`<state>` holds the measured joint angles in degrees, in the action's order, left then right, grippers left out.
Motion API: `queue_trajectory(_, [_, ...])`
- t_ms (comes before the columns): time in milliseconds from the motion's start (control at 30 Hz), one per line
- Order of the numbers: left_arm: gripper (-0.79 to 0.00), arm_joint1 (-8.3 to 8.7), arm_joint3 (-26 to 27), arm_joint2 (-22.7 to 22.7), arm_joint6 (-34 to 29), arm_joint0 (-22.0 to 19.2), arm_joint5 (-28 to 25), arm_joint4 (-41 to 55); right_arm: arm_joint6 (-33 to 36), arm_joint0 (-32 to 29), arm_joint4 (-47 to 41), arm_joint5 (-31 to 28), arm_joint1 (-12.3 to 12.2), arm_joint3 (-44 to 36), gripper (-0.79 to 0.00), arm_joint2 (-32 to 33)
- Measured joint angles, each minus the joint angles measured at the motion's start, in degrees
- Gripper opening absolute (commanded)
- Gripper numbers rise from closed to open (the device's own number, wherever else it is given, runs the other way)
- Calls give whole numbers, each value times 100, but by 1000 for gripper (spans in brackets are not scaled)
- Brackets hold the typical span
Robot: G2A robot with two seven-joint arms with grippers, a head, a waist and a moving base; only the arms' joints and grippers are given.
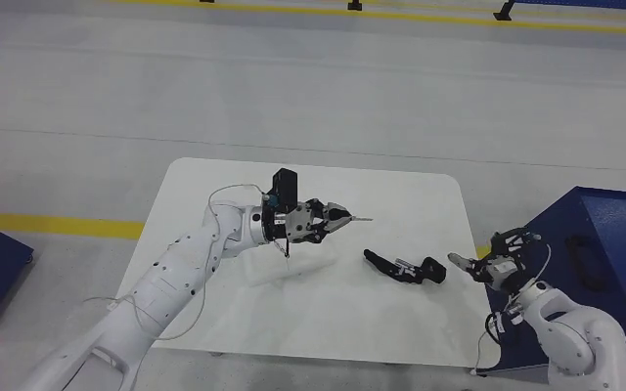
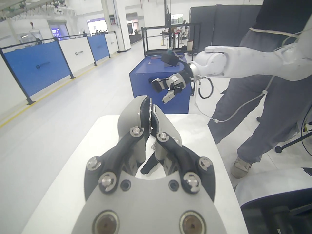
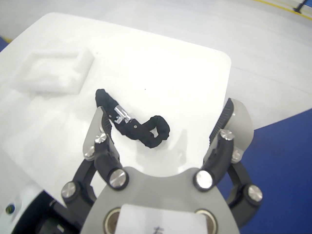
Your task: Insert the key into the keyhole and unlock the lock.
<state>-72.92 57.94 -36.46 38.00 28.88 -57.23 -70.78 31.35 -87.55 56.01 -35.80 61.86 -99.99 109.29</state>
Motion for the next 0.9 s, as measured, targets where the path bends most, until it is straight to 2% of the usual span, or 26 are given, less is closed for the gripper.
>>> queue_trajectory(33, [-785,-3,-6,4,-54,-7,0,53,332,198,-138,-433,-53,168,0,16])
queue_trajectory(133, [-785,-4,-9,6,-101,-13,2,86,1171,791,-633,-1224,-164,653,0,-188])
queue_trajectory(267, [-785,-4,-9,6,-97,-12,2,81,2115,1689,-973,-1673,-246,1366,0,-731])
queue_trajectory(300, [-785,-4,-9,6,-96,-12,2,81,2168,1848,-901,-1529,-247,1452,0,-762])
queue_trajectory(367, [-785,-4,-8,6,-96,-12,2,81,2158,1800,-880,-1304,-246,1410,0,-746])
queue_trajectory(667, [-785,-4,-9,6,-97,-12,2,81,2179,1721,-790,-1239,-250,1471,0,-825])
queue_trajectory(800, [-785,-4,-9,6,-97,-12,2,81,2122,2159,-1079,-1630,-316,2211,0,-1418])
queue_trajectory(900, [-785,-4,-9,6,-97,-12,2,81,1651,2844,-1431,-2058,-491,3188,0,-2340])
